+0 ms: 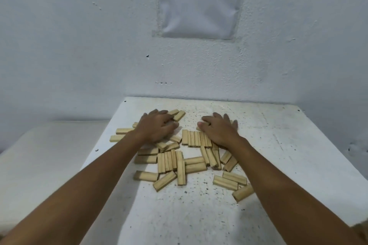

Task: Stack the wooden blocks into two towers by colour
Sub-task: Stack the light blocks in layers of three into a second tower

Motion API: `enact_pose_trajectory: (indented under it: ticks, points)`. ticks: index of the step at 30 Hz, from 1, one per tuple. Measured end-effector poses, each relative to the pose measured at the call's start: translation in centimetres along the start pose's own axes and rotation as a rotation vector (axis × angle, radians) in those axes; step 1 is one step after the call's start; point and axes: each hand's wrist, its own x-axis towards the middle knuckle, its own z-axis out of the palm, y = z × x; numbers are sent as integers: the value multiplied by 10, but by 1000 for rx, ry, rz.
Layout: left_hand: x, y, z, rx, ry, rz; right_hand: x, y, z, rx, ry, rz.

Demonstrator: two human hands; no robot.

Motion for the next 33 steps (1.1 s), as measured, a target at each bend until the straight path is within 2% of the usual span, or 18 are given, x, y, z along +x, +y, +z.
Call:
enact_pose_trajectory:
  ticks: [5, 7, 8, 11, 14, 16, 18, 20, 22, 24, 26, 30, 33]
  points:
    - [-47, 16, 5, -185, 19, 64, -42, -8, 3, 81, -51, -169]
    - [-66, 15, 4, -252, 80, 41, -64, -6, -1, 181, -43, -223]
    - [-78, 12, 5, -213, 125, 28, -76, -5, -2, 212, -27, -244]
    - [-118, 14, 17, -104, 227, 7, -116, 3, 2, 81, 36, -221]
    - [-164, 36, 28, -67, 207, -52, -158, 13, 14, -72, 30, -145]
    - [-180, 49, 27, -89, 178, -121, -179, 20, 23, -98, 20, -145]
    - [-191, 62, 24, -161, 221, -123, -197, 26, 30, -101, 28, -192]
    - [-200, 74, 24, -182, 281, -24, -211, 32, 32, -28, 26, -272]
    - [-210, 89, 30, -169, 289, 150, -224, 36, 31, 118, 35, -352]
    - [-218, 108, 36, -135, 264, 304, -233, 42, 28, 212, 131, -385]
    - [-221, 125, 44, -116, 226, 403, -240, 47, 26, 159, 217, -370]
    - [-224, 151, 58, -102, 164, 408, -255, 54, 26, -64, 102, -345]
    - [-229, 161, 61, -53, 169, 369, -265, 58, 26, -84, 64, -379]
